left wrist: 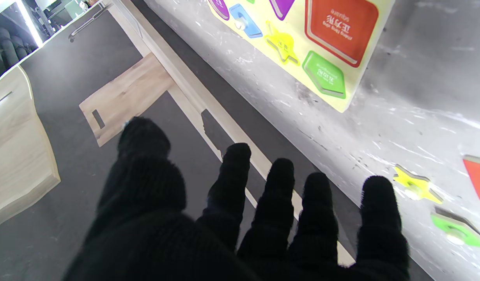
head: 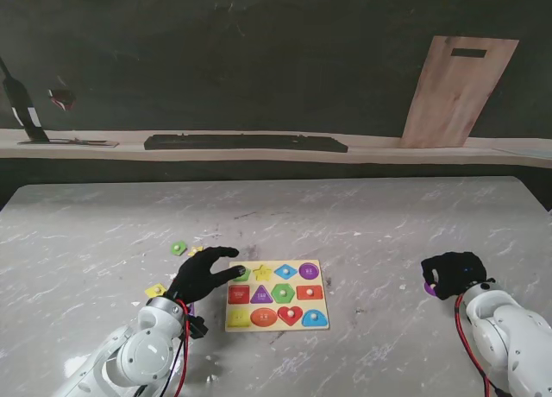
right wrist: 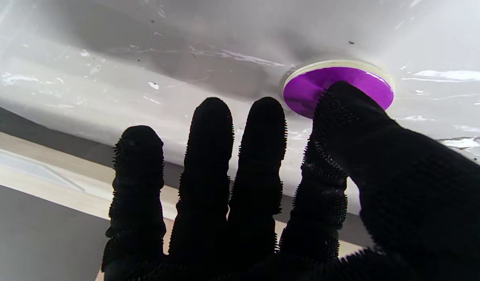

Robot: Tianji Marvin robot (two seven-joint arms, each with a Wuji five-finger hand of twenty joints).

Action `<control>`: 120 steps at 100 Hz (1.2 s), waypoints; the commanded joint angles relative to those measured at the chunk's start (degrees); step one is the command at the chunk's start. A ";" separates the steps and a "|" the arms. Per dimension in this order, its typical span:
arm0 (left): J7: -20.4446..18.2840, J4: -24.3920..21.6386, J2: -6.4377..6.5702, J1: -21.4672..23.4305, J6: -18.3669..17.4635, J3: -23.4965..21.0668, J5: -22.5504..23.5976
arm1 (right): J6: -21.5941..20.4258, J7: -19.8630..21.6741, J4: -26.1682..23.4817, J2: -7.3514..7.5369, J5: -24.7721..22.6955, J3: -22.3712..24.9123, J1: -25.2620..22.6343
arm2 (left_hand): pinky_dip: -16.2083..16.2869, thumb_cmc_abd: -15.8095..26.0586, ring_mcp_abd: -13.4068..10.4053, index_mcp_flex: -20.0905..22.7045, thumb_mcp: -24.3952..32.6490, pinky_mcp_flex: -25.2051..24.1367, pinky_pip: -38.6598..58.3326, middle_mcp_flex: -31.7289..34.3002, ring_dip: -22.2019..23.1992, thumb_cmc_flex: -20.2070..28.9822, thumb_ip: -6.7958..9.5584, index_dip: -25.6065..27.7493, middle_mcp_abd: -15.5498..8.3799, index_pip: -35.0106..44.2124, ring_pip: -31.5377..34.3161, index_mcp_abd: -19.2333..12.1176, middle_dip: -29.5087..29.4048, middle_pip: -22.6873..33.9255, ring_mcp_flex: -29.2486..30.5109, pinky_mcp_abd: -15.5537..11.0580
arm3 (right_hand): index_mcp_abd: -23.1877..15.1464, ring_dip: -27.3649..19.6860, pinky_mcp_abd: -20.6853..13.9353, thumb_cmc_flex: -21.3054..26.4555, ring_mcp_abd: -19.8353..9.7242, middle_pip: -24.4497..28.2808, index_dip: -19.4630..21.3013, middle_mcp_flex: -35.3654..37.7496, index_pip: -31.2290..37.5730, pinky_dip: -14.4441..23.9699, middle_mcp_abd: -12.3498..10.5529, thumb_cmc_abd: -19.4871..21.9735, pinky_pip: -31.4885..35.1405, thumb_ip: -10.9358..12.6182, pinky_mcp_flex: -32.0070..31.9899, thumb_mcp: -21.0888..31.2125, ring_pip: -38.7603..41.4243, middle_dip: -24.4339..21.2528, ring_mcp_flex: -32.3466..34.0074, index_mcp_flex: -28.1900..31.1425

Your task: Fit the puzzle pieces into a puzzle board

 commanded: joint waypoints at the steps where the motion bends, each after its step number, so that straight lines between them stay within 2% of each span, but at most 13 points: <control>1: -0.16 -0.19 -0.14 0.05 0.21 0.18 -0.26 | -0.66 -0.58 -0.67 -0.66 0.15 0.32 -1.36 | 0.59 1.85 -1.38 1.24 -2.41 -0.87 -0.55 0.23 -0.48 0.48 2.08 -0.17 -0.16 -1.02 -1.31 -1.43 -0.61 -0.75 -0.05 -4.70 | 0.17 0.43 0.99 2.62 0.82 1.26 0.71 1.79 2.96 0.43 1.97 -1.08 2.06 -2.15 0.86 0.50 1.43 -0.26 1.46 4.24; 15: -0.21 -0.14 -0.15 -0.02 0.19 0.23 -0.43 | -1.44 -0.02 -3.46 -1.09 0.56 1.34 -1.98 | 0.59 1.85 -1.40 1.25 -2.48 -0.90 -0.57 0.19 -0.48 0.34 2.07 -0.18 -0.13 -1.04 -1.31 -1.30 -0.61 -0.76 -0.06 -4.73 | 1.60 0.72 1.43 2.69 1.21 2.22 1.12 2.07 3.17 0.44 3.19 -2.50 2.92 -1.71 1.98 1.64 2.45 -0.30 2.44 4.90; 28: -0.31 -0.14 -0.16 -0.06 0.26 0.24 -0.64 | -1.93 2.14 -6.04 -1.40 1.10 1.02 -1.76 | 0.59 1.81 -1.31 1.19 -2.44 -0.92 -0.60 0.14 -0.47 0.38 2.09 -0.19 -0.08 -1.08 -1.31 -1.27 -0.62 -0.78 -0.04 -4.72 | 2.47 0.86 1.77 2.72 1.58 2.80 1.33 2.60 2.94 0.32 4.05 -3.80 3.65 -1.52 2.81 2.62 3.16 -0.71 3.24 5.53; 52: -0.18 -0.24 -0.17 0.05 0.11 0.04 -0.61 | 0.44 6.76 -9.97 -2.45 4.86 -3.53 0.98 | 0.62 1.85 -1.31 1.27 -2.44 -0.89 -0.58 0.25 -0.45 0.30 2.09 -0.19 -0.18 -1.08 -1.29 -1.38 -0.60 -0.74 -0.01 -4.71 | 4.38 1.17 2.69 2.76 2.76 3.75 1.58 3.54 2.64 0.38 5.73 -5.84 5.42 -1.27 4.28 4.40 4.58 -1.08 4.80 6.83; 68: -0.25 -0.32 -0.14 0.15 -0.09 -0.09 -0.62 | 2.97 10.05 -11.21 -3.24 9.16 -9.36 4.88 | 0.64 1.80 -1.35 1.34 -2.44 -0.86 -0.55 0.29 -0.43 0.32 2.08 -0.17 -0.22 -1.05 -1.25 -1.39 -0.60 -0.75 0.08 -4.64 | 5.07 1.60 3.19 2.67 3.35 4.83 2.20 3.72 2.50 0.42 6.75 -6.79 6.57 -0.50 4.71 5.70 6.00 -1.06 5.20 7.37; 82: -0.25 -0.35 -0.14 0.21 -0.21 -0.19 -0.64 | 5.67 11.79 -10.36 -4.03 13.62 -16.08 9.57 | 0.65 1.80 -1.34 1.33 -2.45 -0.86 -0.55 0.35 -0.43 0.28 2.07 -0.16 -0.15 -1.04 -1.26 -1.43 -0.59 -0.75 0.10 -4.64 | 5.68 1.99 3.65 2.82 3.83 5.81 2.88 3.44 2.52 0.54 7.45 -7.12 7.39 -0.07 4.70 6.23 7.18 -0.96 5.29 7.53; 105: -0.35 -0.44 -0.11 0.30 -0.27 -0.34 -0.69 | 10.07 12.77 -5.81 -5.78 21.59 -28.65 17.96 | 0.65 1.85 -1.33 1.27 -2.42 -0.86 -0.55 0.27 -0.46 0.31 2.08 -0.15 -0.11 -1.01 -1.33 -1.38 -0.60 -0.78 -0.01 -4.65 | 6.62 2.30 4.56 3.00 4.52 6.95 3.67 3.11 2.37 0.76 8.26 -7.22 8.39 0.39 4.36 6.57 8.39 -0.98 5.26 7.56; 120: -0.17 -0.54 -0.12 0.44 -0.28 -0.49 -0.56 | 10.79 12.14 -1.85 -7.08 25.07 -36.83 23.18 | 0.62 1.82 -1.25 1.30 -2.43 -0.89 -0.63 0.31 -0.47 0.33 2.08 -0.17 -0.20 -1.05 -1.36 -1.42 -0.62 -0.81 0.01 -4.64 | 6.71 2.24 4.72 2.77 4.53 7.27 3.89 2.84 2.38 0.78 8.32 -6.60 8.66 0.57 4.35 6.44 8.56 -0.98 5.23 7.19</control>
